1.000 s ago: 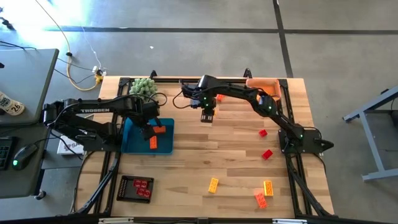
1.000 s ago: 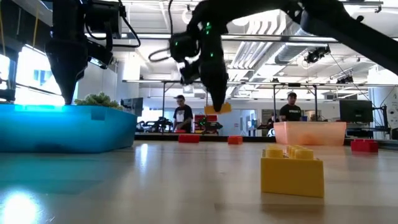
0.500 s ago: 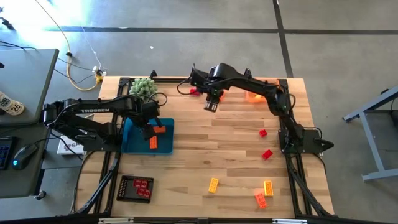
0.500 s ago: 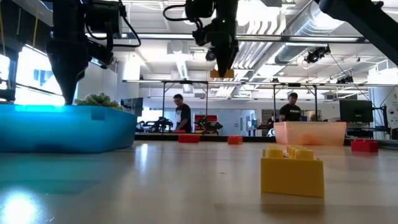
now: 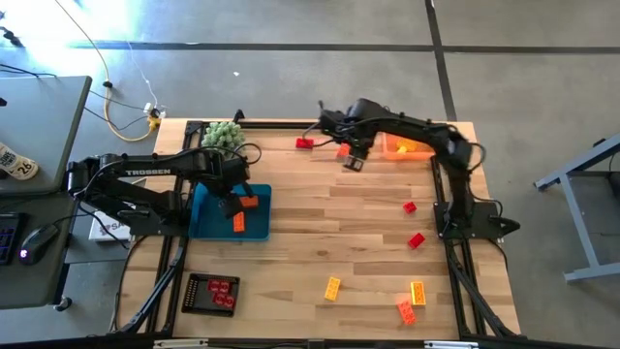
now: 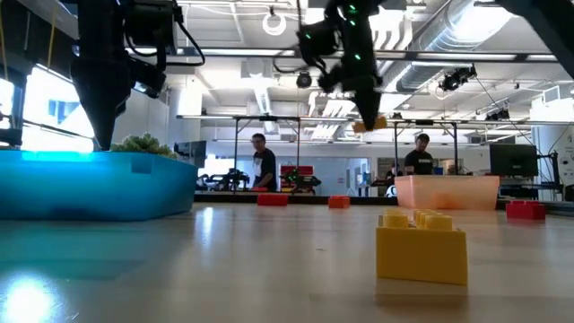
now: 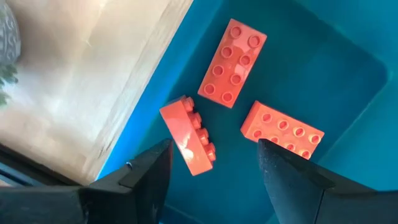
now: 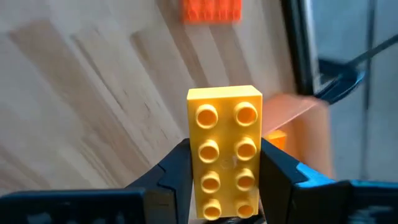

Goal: Sort & place blocks by color
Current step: Put the yellow game piece into the orange bin, then put the red game piece into the black bin

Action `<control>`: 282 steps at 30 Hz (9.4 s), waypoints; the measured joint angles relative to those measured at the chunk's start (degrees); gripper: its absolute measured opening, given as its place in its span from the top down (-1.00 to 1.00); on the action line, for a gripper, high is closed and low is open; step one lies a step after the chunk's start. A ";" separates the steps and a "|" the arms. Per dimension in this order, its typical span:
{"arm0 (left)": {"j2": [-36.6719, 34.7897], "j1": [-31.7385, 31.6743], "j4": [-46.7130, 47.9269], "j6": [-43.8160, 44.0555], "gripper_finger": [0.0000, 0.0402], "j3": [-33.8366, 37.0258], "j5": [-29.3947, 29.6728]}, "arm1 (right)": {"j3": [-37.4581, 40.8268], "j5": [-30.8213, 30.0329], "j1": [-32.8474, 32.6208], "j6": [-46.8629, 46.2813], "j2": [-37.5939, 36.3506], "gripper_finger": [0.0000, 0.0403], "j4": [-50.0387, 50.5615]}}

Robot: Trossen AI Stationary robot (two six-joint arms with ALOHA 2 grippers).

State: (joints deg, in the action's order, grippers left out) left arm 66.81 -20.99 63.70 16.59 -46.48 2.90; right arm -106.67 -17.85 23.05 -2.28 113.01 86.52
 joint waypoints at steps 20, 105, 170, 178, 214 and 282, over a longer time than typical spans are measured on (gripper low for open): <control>0.00 0.00 -1.20 2.71 -0.11 0.00 0.13 | 37.02 -0.82 21.62 -6.78 -18.31 0.41 -32.97; 0.00 0.04 -7.59 -1.80 -0.11 0.00 2.45 | 59.24 23.86 -10.98 -44.23 -26.51 -0.18 -14.49; 0.00 0.02 -11.41 -1.69 -0.11 0.00 2.21 | 55.38 18.27 -12.38 -46.80 -33.71 0.43 -39.44; -0.02 0.02 -11.41 -1.76 -0.11 0.00 2.16 | 44.12 10.88 -18.06 -46.77 -33.66 0.43 -39.23; 0.00 11.07 -52.68 6.10 -0.11 0.00 -14.78 | 38.34 4.38 -32.86 -37.54 -33.46 0.43 -62.97; 8.44 18.16 -92.77 56.72 -0.11 0.00 2.32 | 38.34 3.96 -32.70 7.26 -33.07 0.42 -82.04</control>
State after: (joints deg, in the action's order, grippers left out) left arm 75.24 -2.83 -29.07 73.31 -46.48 5.21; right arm -68.34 -13.88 -9.65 4.98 79.94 4.49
